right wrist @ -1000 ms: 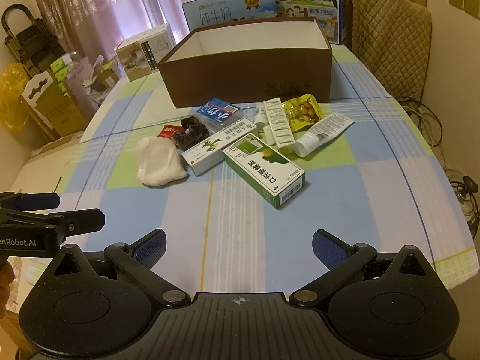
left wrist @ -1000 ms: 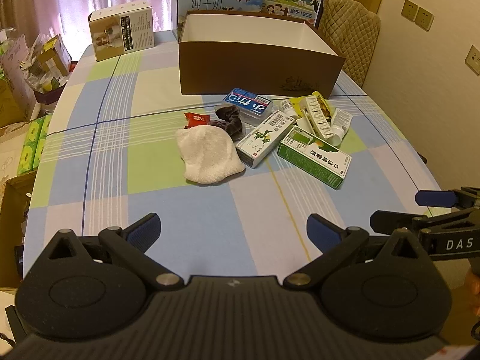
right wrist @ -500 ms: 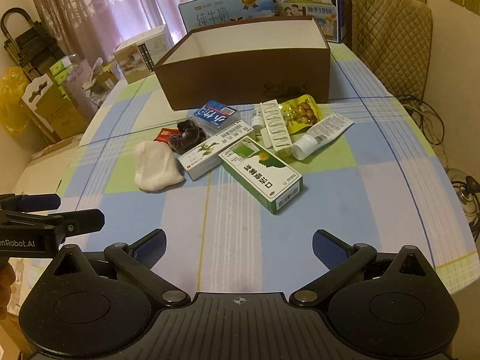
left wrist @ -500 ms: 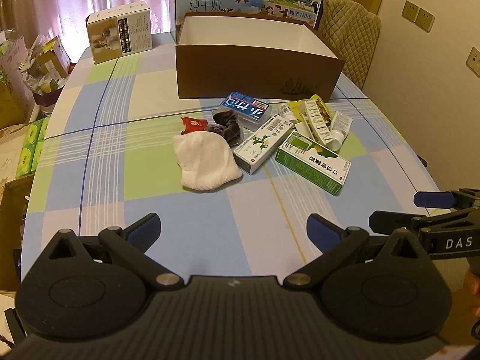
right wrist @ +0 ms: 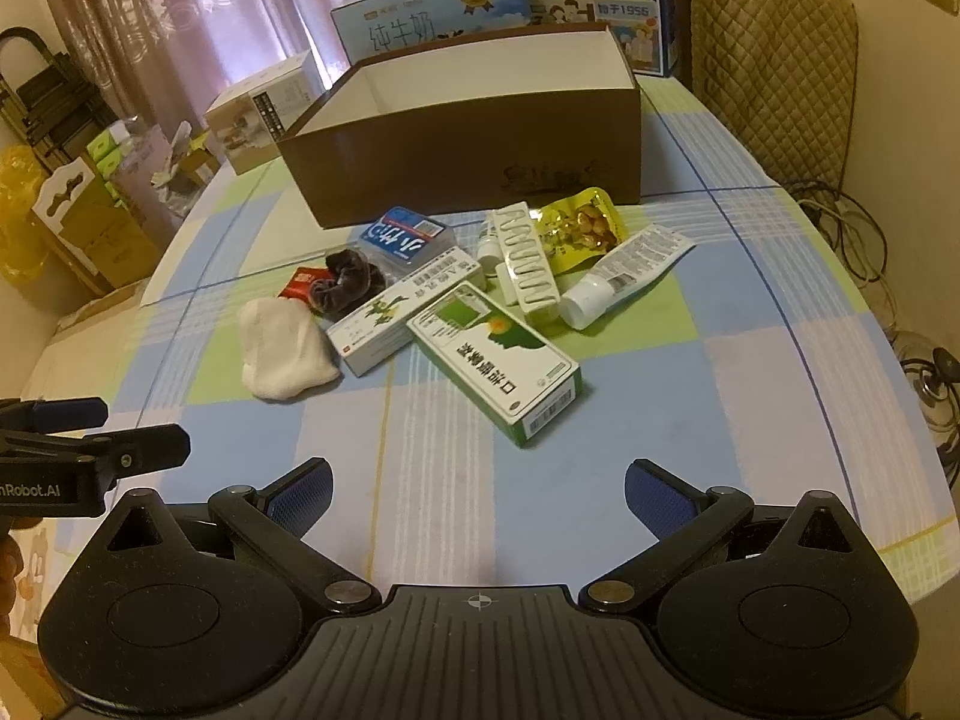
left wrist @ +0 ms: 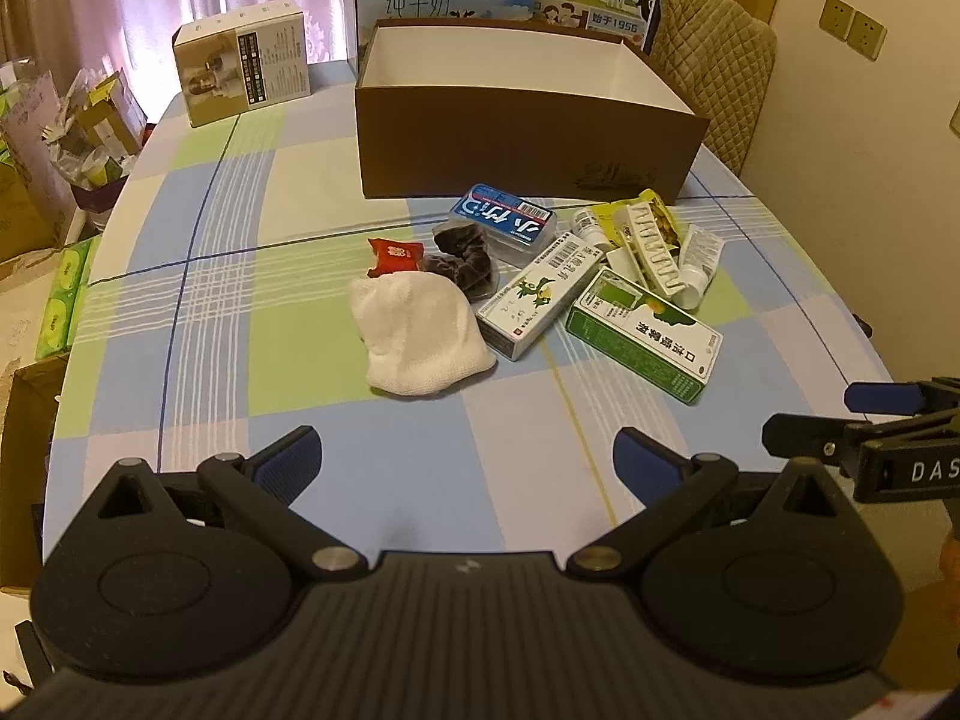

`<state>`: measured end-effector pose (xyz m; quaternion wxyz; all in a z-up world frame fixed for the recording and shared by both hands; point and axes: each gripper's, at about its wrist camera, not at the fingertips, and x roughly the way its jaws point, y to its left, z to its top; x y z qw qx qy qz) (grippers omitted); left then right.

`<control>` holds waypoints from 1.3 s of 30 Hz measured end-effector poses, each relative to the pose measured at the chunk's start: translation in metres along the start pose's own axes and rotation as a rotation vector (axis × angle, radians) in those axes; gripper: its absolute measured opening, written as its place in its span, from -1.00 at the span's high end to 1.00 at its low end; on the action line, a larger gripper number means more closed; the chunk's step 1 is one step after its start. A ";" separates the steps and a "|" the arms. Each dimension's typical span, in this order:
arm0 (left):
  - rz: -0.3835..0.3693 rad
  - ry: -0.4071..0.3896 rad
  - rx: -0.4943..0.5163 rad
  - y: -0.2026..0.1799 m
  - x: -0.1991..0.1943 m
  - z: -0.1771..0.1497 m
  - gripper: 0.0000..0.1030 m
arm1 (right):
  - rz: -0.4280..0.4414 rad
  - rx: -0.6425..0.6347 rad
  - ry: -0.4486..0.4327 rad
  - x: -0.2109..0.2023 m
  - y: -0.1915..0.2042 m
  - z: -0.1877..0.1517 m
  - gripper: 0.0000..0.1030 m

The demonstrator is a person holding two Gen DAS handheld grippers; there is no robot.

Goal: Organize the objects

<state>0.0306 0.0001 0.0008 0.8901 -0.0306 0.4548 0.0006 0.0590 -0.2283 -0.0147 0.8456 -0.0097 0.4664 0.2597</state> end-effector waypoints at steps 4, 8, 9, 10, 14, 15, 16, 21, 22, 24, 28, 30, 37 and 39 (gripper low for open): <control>-0.001 0.013 -0.010 0.002 0.007 0.003 -0.99 | 0.018 -0.005 -0.014 0.006 -0.007 0.006 -0.96; 0.008 0.019 -0.028 0.006 0.014 0.007 -0.99 | 0.022 -0.021 -0.032 0.013 -0.012 0.013 -0.96; 0.012 0.018 -0.033 0.007 0.016 0.007 -0.99 | 0.024 -0.026 -0.037 0.015 -0.013 0.015 -0.96; 0.017 0.016 -0.037 0.008 0.017 0.008 -0.99 | 0.027 -0.031 -0.040 0.017 -0.015 0.017 -0.96; 0.038 0.004 -0.051 0.014 0.025 0.013 -0.99 | 0.024 -0.047 -0.043 0.027 -0.020 0.025 -0.93; 0.043 0.002 -0.052 0.015 0.027 0.014 -0.99 | 0.025 -0.049 -0.042 0.030 -0.021 0.027 -0.92; 0.049 0.001 -0.052 0.016 0.030 0.016 -0.99 | 0.026 -0.052 -0.041 0.033 -0.023 0.029 -0.87; 0.063 0.008 -0.068 0.019 0.048 0.021 -0.98 | 0.022 -0.058 -0.037 0.044 -0.031 0.038 -0.79; 0.063 0.007 -0.070 0.019 0.051 0.023 -0.98 | 0.021 -0.057 -0.036 0.046 -0.032 0.039 -0.78; 0.066 0.008 -0.072 0.019 0.059 0.027 -0.98 | 0.019 -0.054 -0.036 0.050 -0.036 0.043 -0.77; 0.071 0.004 -0.080 0.017 0.075 0.035 -0.97 | 0.013 -0.044 -0.036 0.057 -0.044 0.052 -0.75; 0.076 -0.001 -0.088 0.019 0.084 0.041 -0.93 | 0.011 -0.040 -0.036 0.060 -0.048 0.056 -0.75; 0.086 0.007 -0.125 0.025 0.115 0.061 -0.80 | 0.005 -0.035 -0.027 0.070 -0.059 0.069 -0.75; 0.092 0.012 -0.127 0.025 0.123 0.064 -0.79 | 0.005 -0.034 -0.026 0.072 -0.061 0.071 -0.75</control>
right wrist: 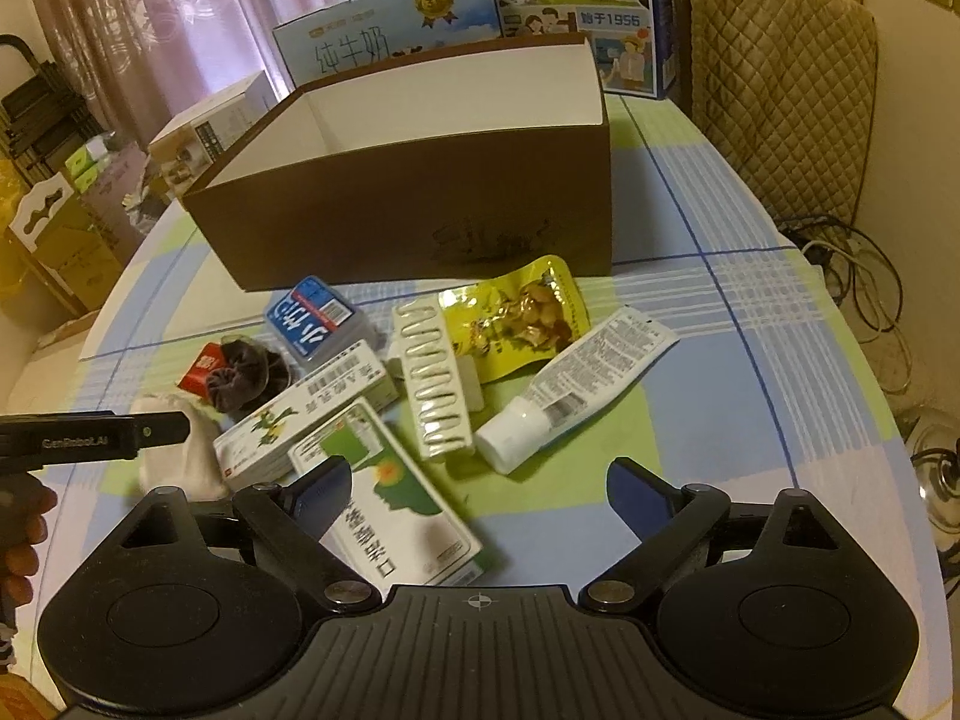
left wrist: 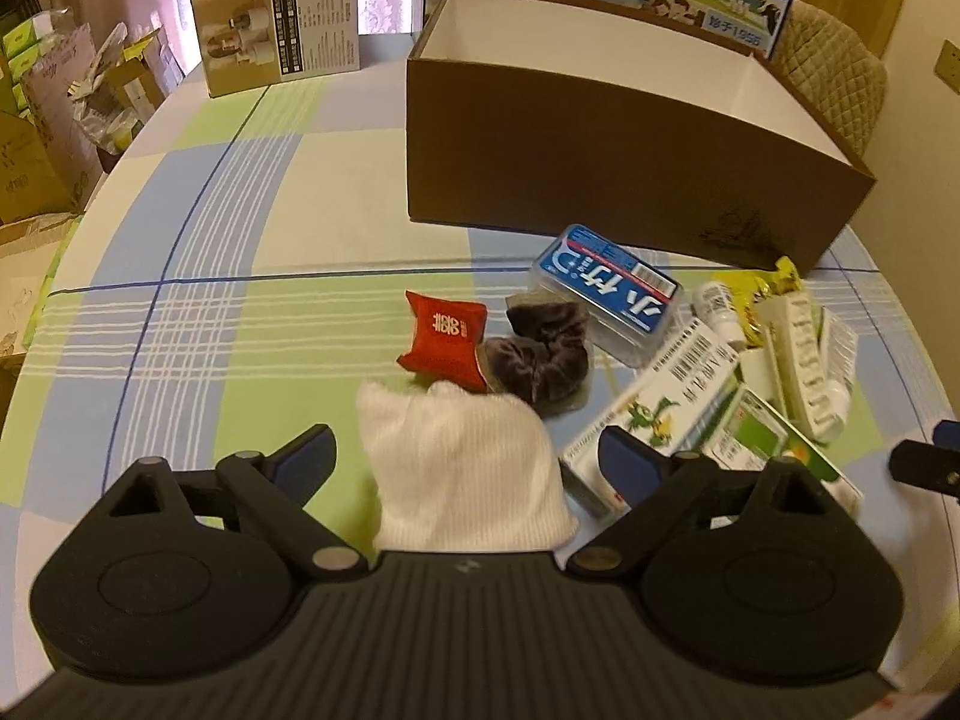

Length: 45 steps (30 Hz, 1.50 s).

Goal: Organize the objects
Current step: 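Grasp the white cloth bag with the left tool while the right grasps the white tray insert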

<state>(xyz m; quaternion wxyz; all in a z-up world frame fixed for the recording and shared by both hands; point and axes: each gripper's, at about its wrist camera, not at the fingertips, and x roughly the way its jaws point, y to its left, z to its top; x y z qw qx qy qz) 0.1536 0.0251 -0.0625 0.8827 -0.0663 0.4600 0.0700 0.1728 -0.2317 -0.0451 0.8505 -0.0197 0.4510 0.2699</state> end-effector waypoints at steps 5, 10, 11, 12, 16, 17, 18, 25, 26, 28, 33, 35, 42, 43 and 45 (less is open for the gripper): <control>0.017 0.022 -0.004 0.000 0.015 0.003 -0.73 | 0.005 0.000 0.002 0.005 -0.007 0.007 -0.75; 0.031 0.035 -0.024 0.004 0.024 0.002 -0.59 | 0.014 -0.005 0.007 0.012 -0.011 0.015 -0.75; 0.029 0.037 -0.027 0.004 0.026 0.002 -0.59 | 0.016 -0.007 0.008 0.013 -0.012 0.017 -0.75; 0.025 0.039 -0.033 0.005 0.027 0.001 -0.53 | 0.018 -0.010 0.008 0.014 -0.011 0.017 -0.75; 0.021 0.036 -0.044 0.006 0.028 0.001 -0.38 | 0.030 -0.017 0.012 0.018 -0.011 0.021 -0.75; 0.022 0.033 -0.044 0.005 0.028 0.001 -0.32 | 0.032 -0.019 0.011 0.019 -0.010 0.021 -0.75; 0.023 0.031 -0.041 0.005 0.027 0.000 -0.23 | 0.036 -0.022 0.011 0.020 -0.010 0.022 -0.75; 0.014 0.023 -0.057 0.011 0.018 0.000 0.04 | 0.059 -0.054 0.011 0.029 -0.005 0.027 -0.74; 0.018 0.020 -0.059 0.012 0.016 -0.001 0.04 | 0.060 -0.061 0.010 0.030 -0.003 0.028 -0.74; 0.021 0.012 -0.064 0.014 0.011 -0.001 0.04 | 0.066 -0.073 0.009 0.034 0.000 0.030 -0.70; 0.037 -0.014 -0.072 0.020 -0.004 0.000 0.04 | 0.089 -0.117 0.017 0.048 0.010 0.036 -0.38; 0.040 -0.022 -0.078 0.022 -0.010 0.002 0.04 | 0.091 -0.133 0.015 0.055 0.013 0.038 -0.17; 0.048 -0.052 -0.091 0.027 -0.024 0.003 0.04 | 0.080 -0.174 0.038 0.077 0.019 0.042 0.14; 0.048 -0.054 -0.090 0.027 -0.025 0.003 0.04 | 0.080 -0.177 0.041 0.080 0.019 0.042 0.19; 0.046 -0.057 -0.087 0.027 -0.026 0.004 0.04 | 0.074 -0.184 0.045 0.083 0.019 0.042 0.29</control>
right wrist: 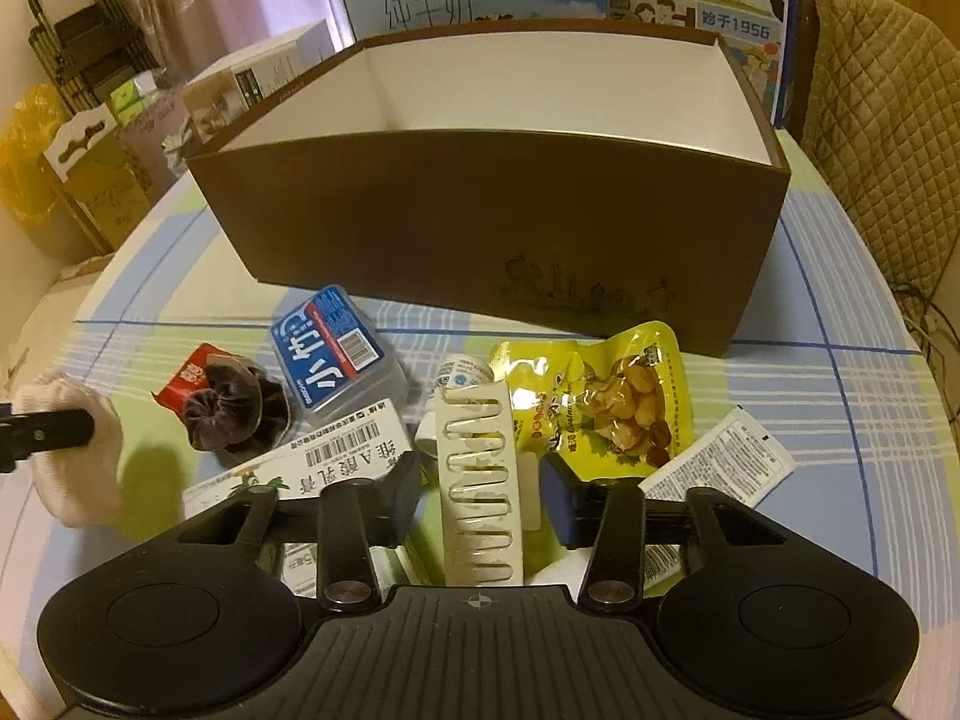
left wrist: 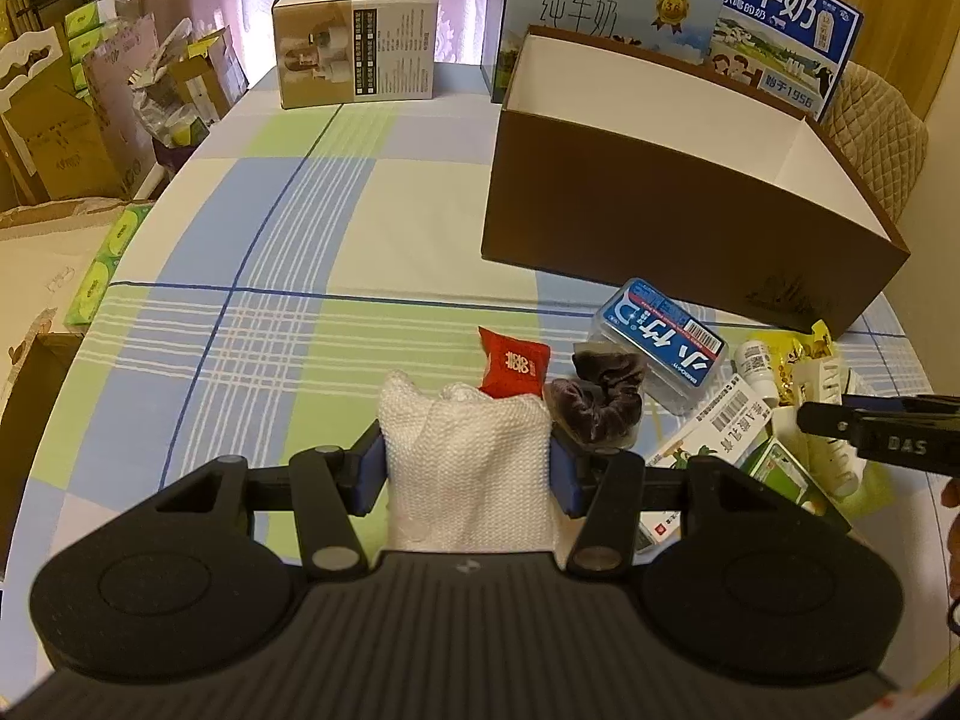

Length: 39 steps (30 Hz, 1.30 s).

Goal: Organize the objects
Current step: 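Grasp the white cloth bag with the left tool while the right grasps the white tray insert, then carry both items into the brown box and open both tools to release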

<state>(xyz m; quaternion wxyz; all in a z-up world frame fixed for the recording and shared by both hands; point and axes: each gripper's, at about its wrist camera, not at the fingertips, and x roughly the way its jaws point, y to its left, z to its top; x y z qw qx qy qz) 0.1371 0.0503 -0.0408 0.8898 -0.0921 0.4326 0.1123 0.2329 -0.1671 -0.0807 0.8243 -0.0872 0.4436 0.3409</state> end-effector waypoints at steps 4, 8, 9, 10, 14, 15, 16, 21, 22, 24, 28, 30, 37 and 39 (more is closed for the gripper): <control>-0.008 -0.006 0.009 -0.003 -0.001 0.002 0.04 | -0.002 -0.014 -0.004 0.001 0.000 -0.001 0.52; -0.019 -0.016 0.024 -0.007 -0.003 0.005 0.04 | 0.002 0.004 -0.030 -0.008 -0.002 0.000 0.52; -0.022 -0.019 0.029 -0.008 -0.003 0.006 0.04 | 0.011 0.018 -0.042 -0.013 -0.004 0.002 0.52; -0.025 -0.023 0.034 -0.010 -0.004 0.008 0.04 | 0.019 0.029 -0.057 -0.019 -0.005 0.004 0.52; -0.040 -0.039 0.051 -0.015 -0.007 0.014 0.04 | 0.033 0.065 -0.113 -0.041 -0.013 0.016 0.52; -0.043 -0.044 0.056 -0.016 -0.007 0.016 0.04 | 0.035 0.074 -0.125 -0.046 -0.015 0.020 0.52; -0.048 -0.049 0.061 -0.017 -0.008 0.019 0.04 | 0.036 0.083 -0.137 -0.051 -0.018 0.025 0.52; -0.077 -0.080 0.095 -0.027 -0.010 0.038 0.04 | 0.035 0.110 -0.191 -0.070 -0.031 0.051 0.52; -0.081 -0.087 0.101 -0.030 -0.009 0.042 0.04 | 0.046 0.108 -0.193 -0.072 -0.033 0.057 0.52; -0.096 -0.103 0.110 -0.034 -0.008 0.053 0.04 | 0.051 0.114 -0.206 -0.075 -0.037 0.069 0.52; -0.117 -0.145 0.137 -0.047 -0.007 0.079 0.04 | 0.058 0.112 -0.232 -0.073 -0.042 0.091 0.52; -0.129 -0.167 0.151 -0.054 -0.006 0.094 0.04 | 0.060 0.105 -0.242 -0.071 -0.042 0.102 0.52; -0.150 -0.216 0.182 -0.080 0.012 0.143 0.04 | 0.066 0.098 -0.255 -0.053 -0.042 0.136 0.52; -0.152 -0.217 0.190 -0.087 0.021 0.155 0.04 | 0.068 0.103 -0.254 -0.046 -0.045 0.146 0.52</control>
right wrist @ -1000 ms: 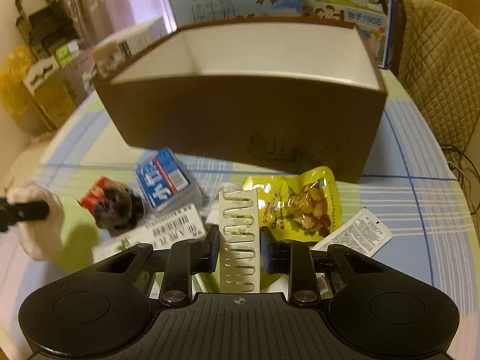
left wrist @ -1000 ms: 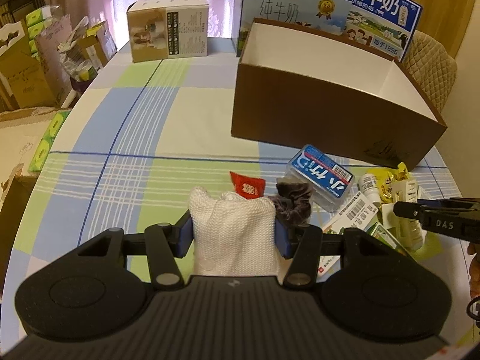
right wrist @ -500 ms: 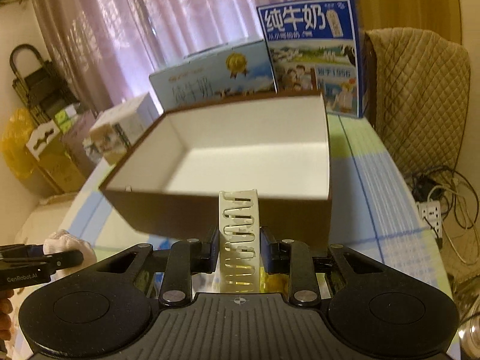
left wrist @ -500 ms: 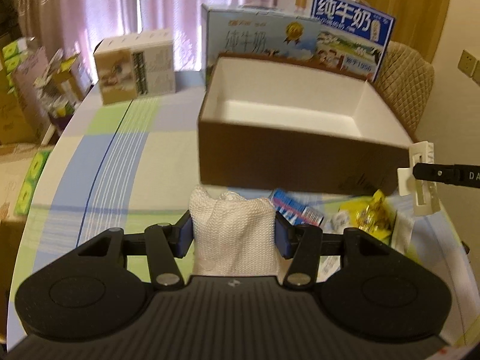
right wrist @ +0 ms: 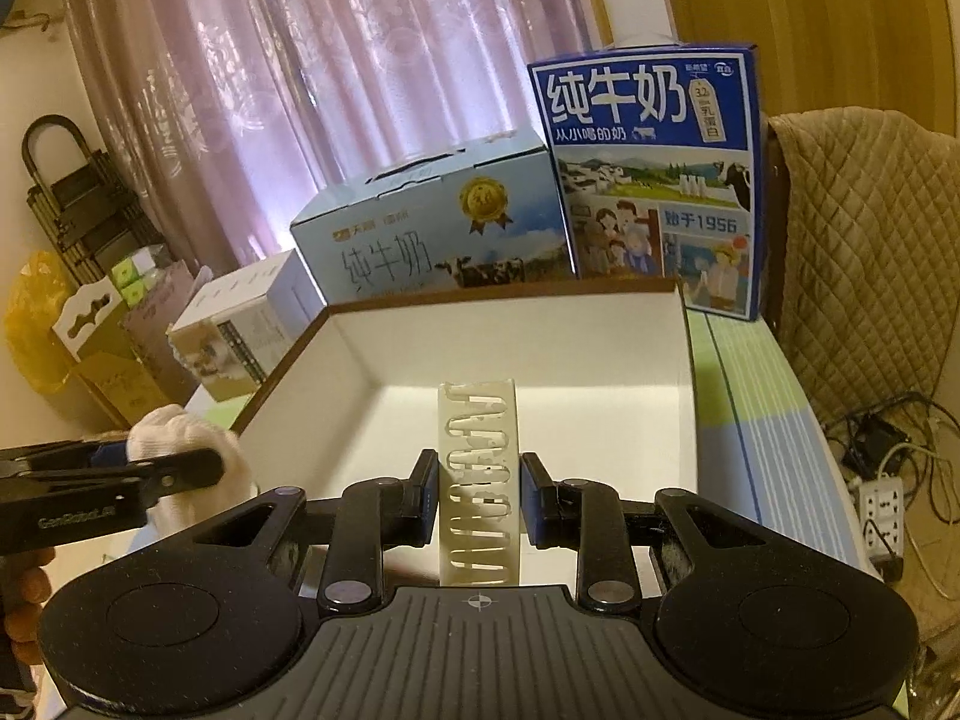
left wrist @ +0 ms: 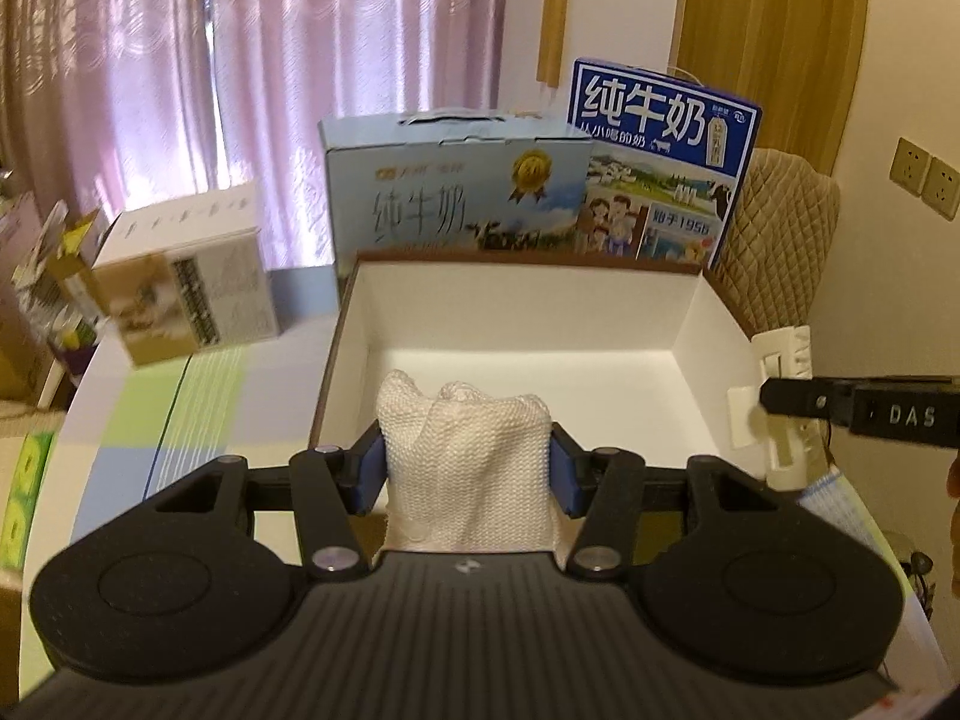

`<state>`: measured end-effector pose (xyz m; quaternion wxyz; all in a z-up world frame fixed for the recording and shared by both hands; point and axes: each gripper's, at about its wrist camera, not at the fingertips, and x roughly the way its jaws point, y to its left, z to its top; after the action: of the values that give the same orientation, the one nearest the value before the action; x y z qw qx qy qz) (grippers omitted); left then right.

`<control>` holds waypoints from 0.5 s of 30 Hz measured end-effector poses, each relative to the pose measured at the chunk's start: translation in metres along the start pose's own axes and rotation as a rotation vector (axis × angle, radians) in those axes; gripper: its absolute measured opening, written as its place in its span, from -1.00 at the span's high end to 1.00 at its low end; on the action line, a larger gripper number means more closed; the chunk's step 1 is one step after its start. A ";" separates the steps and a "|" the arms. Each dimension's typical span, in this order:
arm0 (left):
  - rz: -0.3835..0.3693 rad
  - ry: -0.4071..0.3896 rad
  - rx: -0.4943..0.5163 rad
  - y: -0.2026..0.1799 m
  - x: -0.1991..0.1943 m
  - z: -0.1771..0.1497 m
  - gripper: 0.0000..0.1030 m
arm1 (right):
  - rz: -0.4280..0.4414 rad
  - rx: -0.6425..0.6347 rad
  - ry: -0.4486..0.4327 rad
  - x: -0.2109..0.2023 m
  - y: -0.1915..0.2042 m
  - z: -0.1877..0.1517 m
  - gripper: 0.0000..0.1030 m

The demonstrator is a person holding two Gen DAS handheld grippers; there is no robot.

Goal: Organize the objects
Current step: 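Carry both items into the brown box and open both tools to release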

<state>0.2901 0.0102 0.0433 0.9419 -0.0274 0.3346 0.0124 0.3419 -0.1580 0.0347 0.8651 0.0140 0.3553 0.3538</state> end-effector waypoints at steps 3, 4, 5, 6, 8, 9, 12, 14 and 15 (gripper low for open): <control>-0.006 0.007 0.012 -0.005 0.018 0.014 0.04 | -0.004 0.006 0.006 0.012 -0.004 0.009 0.52; -0.004 0.013 0.016 -0.006 0.025 0.018 0.04 | -0.006 0.006 0.009 0.017 -0.005 0.011 0.52; -0.006 0.019 0.021 -0.008 0.032 0.021 0.04 | -0.010 0.006 0.013 0.021 -0.006 0.012 0.52; -0.006 0.028 0.019 -0.009 0.038 0.023 0.04 | -0.011 0.008 0.018 0.025 -0.008 0.014 0.52; -0.014 0.046 0.016 -0.010 0.050 0.026 0.04 | -0.014 0.014 0.031 0.034 -0.012 0.015 0.52; -0.016 0.058 0.015 -0.012 0.057 0.027 0.04 | -0.017 0.018 0.039 0.039 -0.014 0.014 0.52; -0.022 0.089 0.014 -0.014 0.073 0.025 0.04 | -0.028 0.026 0.068 0.052 -0.020 0.011 0.52; -0.022 0.111 0.019 -0.017 0.084 0.023 0.04 | -0.036 0.032 0.092 0.061 -0.023 0.008 0.52; -0.022 0.126 0.019 -0.018 0.090 0.021 0.04 | -0.040 0.036 0.102 0.065 -0.025 0.006 0.52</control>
<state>0.3742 -0.0063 0.0033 0.9193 -0.0228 0.3928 -0.0031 0.3929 -0.1352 -0.0070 0.8524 0.0041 0.4055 0.3301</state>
